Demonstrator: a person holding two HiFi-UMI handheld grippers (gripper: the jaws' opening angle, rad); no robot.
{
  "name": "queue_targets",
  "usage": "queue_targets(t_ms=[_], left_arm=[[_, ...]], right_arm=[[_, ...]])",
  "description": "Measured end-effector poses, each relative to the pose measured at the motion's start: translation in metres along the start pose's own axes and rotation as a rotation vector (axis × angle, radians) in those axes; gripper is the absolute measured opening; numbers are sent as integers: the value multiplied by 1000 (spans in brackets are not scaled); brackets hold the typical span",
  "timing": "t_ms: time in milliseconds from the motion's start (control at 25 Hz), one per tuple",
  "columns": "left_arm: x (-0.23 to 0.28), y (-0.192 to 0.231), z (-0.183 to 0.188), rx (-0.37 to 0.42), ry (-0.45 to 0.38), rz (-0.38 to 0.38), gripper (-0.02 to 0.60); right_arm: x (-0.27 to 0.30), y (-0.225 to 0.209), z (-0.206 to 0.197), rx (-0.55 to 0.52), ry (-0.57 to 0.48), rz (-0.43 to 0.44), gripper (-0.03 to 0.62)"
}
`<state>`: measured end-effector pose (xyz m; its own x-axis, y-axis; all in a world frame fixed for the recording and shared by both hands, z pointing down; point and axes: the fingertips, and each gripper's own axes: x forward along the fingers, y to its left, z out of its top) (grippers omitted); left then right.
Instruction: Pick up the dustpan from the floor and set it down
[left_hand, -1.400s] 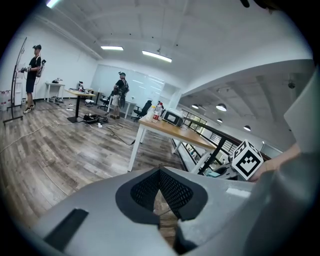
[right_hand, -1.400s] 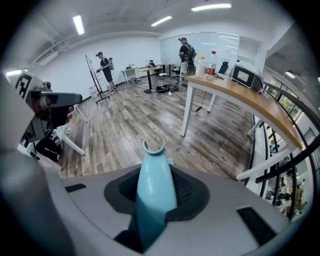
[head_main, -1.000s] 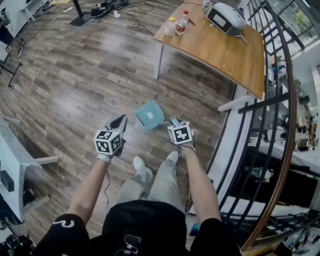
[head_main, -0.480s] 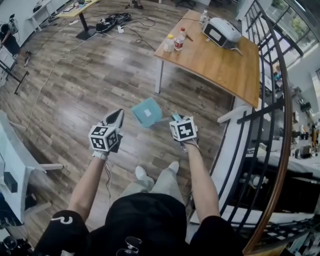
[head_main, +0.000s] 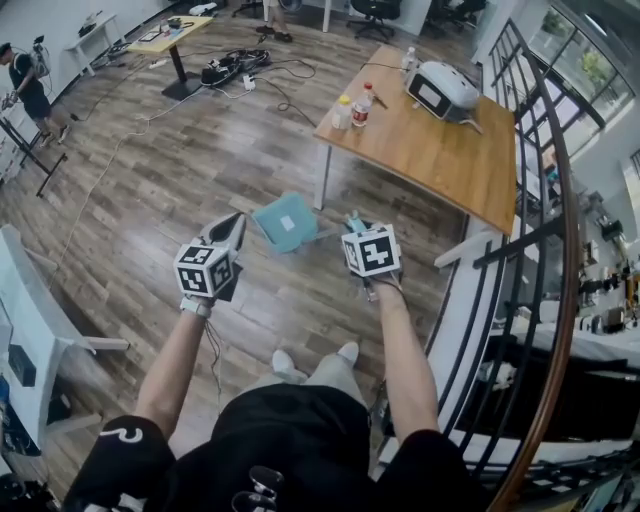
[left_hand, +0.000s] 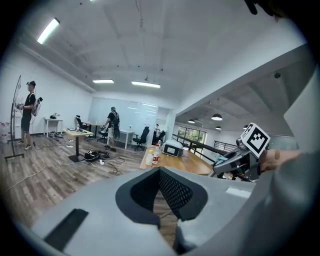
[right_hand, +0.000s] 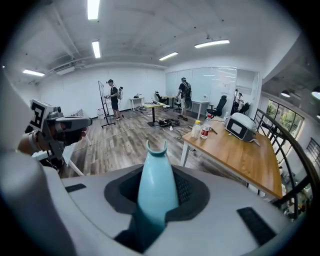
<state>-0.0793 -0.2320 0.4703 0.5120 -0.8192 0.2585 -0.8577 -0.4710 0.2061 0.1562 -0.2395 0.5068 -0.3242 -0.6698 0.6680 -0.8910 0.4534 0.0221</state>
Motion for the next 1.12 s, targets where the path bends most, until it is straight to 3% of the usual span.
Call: queue_targets(t_ms=[400, 1120], left_arm=[[-14, 17, 22, 7, -21, 35, -3], [-15, 10, 14, -17, -10, 11, -3]], right_arm=[[-19, 6, 37, 21, -52, -2, 87], [-19, 18, 27, 19, -34, 1, 87]])
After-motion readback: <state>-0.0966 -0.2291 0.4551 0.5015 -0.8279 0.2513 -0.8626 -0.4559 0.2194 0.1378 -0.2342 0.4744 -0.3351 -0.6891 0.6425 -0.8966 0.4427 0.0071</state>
